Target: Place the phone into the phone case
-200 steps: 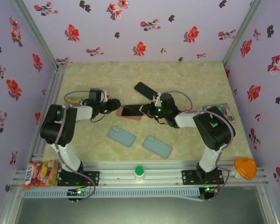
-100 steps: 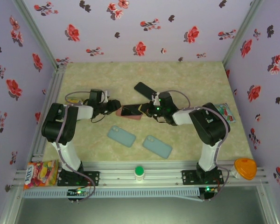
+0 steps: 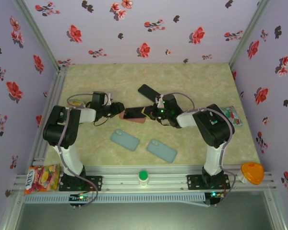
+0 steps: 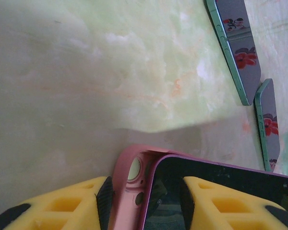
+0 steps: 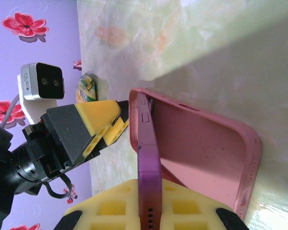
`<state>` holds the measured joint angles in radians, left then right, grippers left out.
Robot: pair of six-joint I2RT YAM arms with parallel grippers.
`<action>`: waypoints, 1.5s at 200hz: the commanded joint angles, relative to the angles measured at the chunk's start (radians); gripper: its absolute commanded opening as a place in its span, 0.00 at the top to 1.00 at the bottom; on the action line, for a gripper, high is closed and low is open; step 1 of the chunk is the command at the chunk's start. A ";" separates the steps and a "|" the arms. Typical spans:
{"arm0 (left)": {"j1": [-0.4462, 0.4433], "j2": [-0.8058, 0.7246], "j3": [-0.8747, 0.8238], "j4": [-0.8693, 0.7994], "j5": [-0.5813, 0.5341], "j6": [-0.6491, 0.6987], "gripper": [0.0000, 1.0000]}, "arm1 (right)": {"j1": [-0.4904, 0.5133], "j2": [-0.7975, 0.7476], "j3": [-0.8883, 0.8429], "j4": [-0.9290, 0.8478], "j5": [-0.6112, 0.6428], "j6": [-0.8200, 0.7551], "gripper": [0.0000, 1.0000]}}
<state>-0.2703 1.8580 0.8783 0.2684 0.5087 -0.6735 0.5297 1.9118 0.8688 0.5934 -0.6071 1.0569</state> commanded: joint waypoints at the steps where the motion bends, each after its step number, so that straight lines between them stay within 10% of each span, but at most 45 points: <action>1: -0.022 0.050 0.017 0.020 -0.002 0.007 0.54 | -0.004 0.022 0.028 0.018 0.007 0.010 1.00; 300: -0.051 0.074 0.056 0.017 0.001 -0.004 0.54 | 0.052 0.102 0.130 -0.095 0.003 -0.061 1.00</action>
<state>-0.2760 1.8721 0.9077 0.2398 0.5053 -0.6815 0.5549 1.9789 0.9775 0.5400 -0.6212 1.0290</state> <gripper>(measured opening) 0.457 0.109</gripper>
